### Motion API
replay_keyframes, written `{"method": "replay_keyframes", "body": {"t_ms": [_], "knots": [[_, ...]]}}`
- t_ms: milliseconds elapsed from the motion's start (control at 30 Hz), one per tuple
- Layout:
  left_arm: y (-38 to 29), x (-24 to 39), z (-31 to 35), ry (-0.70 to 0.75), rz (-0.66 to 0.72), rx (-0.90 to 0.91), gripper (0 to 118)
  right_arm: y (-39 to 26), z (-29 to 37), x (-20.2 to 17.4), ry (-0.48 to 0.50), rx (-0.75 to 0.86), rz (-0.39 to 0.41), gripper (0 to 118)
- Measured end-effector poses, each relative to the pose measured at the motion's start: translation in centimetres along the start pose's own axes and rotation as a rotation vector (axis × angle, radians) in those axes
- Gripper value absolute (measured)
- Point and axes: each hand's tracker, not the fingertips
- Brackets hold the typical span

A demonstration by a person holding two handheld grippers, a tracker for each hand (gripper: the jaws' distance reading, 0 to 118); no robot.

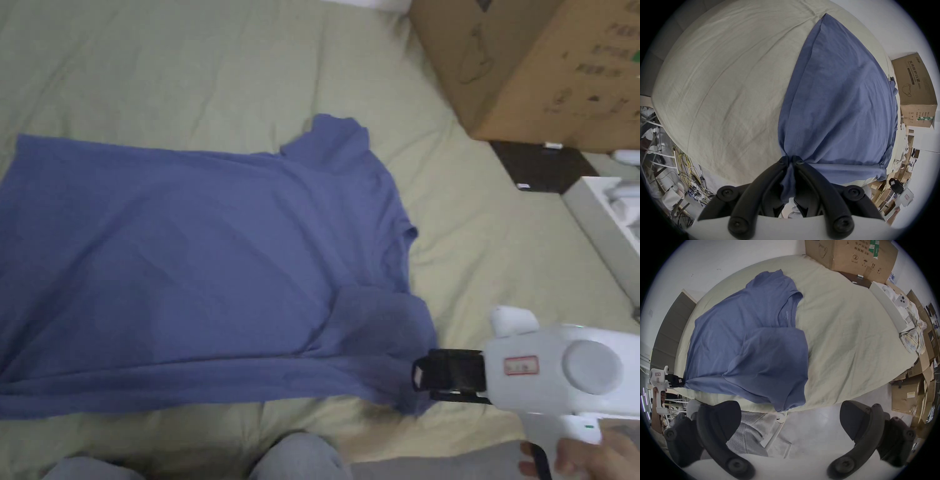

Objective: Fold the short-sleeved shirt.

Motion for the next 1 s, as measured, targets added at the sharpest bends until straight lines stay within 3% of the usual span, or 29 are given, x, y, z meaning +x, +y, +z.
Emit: {"method": "replay_keyframes", "body": {"t_ms": [233, 433, 467, 500, 533, 567, 633, 767, 1000], "knots": [[-0.6, 1.2, -0.1, 0.029, 0.002, -0.004, 4, 0.7, -4.1, 1.0, 0.006, -0.028, -0.044, 118], [-0.4, 1.1, -0.4, 0.033, 0.007, -0.010, 4, 1.3, -7.6, -0.1, -0.058, -0.092, 0.014, 116], [-0.5, 1.1, -0.4, 0.034, 0.008, -0.010, 4, 1.1, -7.6, -0.7, -0.049, -0.101, 0.013, 112], [-0.5, 1.2, -0.4, 0.031, 0.006, -0.012, 4, 1.0, -7.8, -0.9, -0.022, -0.119, 0.013, 87], [-0.6, 1.2, -0.3, 0.029, 0.002, -0.012, 4, 0.8, -7.9, -1.1, -0.006, -0.102, 0.004, 43], [-0.4, 1.0, -0.5, 0.027, 0.000, -0.012, 4, 0.6, -7.7, -1.4, -0.096, -0.074, 0.023, 26], [-0.4, 1.1, -0.3, 0.027, -0.010, -0.011, 4, 0.5, -7.4, -1.7, -0.058, -0.075, 0.054, 21], [-0.8, 1.5, 0.7, 0.035, -0.038, 0.010, 4, 0.6, -5.2, -1.1, 0.028, -0.009, -0.053, 11], [1.2, 2.5, 5.2, -0.011, -0.074, 0.080, 4, 5.8, 0.1, -2.6, 0.040, 0.085, 0.017, 11]]}}
